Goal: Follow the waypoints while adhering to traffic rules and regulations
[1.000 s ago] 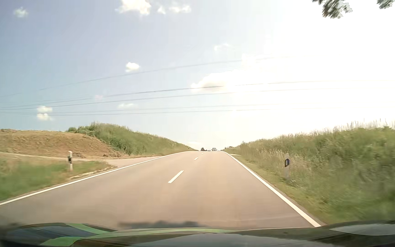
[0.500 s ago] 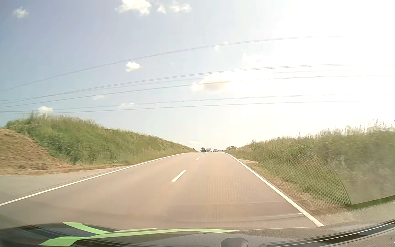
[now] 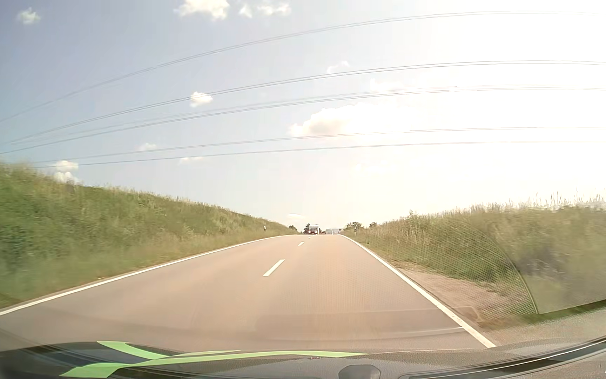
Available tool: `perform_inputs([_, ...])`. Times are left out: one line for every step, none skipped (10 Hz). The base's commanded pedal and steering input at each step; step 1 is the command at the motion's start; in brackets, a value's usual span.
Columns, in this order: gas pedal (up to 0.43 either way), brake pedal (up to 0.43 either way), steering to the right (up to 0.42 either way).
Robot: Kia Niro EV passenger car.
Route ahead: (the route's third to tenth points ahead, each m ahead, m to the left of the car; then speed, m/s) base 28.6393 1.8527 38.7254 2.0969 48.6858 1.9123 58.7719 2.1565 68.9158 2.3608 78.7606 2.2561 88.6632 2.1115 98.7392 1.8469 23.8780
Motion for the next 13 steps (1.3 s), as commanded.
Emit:
perform_inputs([0.240,0.000,0.000])
perform_inputs([0.228,0.000,0.000])
perform_inputs([0.228,0.000,-0.001])
perform_inputs([0.228,0.000,-0.001])
perform_inputs([0.228,0.000,-0.002])
perform_inputs([0.220,0.000,-0.002])
perform_inputs([0.220,0.000,-0.002])
perform_inputs([0.220,0.000,-0.003])
perform_inputs([0.228,0.000,-0.003])
perform_inputs([0.228,0.000,-0.003])
perform_inputs([0.248,0.000,-0.003])
perform_inputs([0.260,0.000,-0.003])
perform_inputs([0.260,0.000,-0.003])
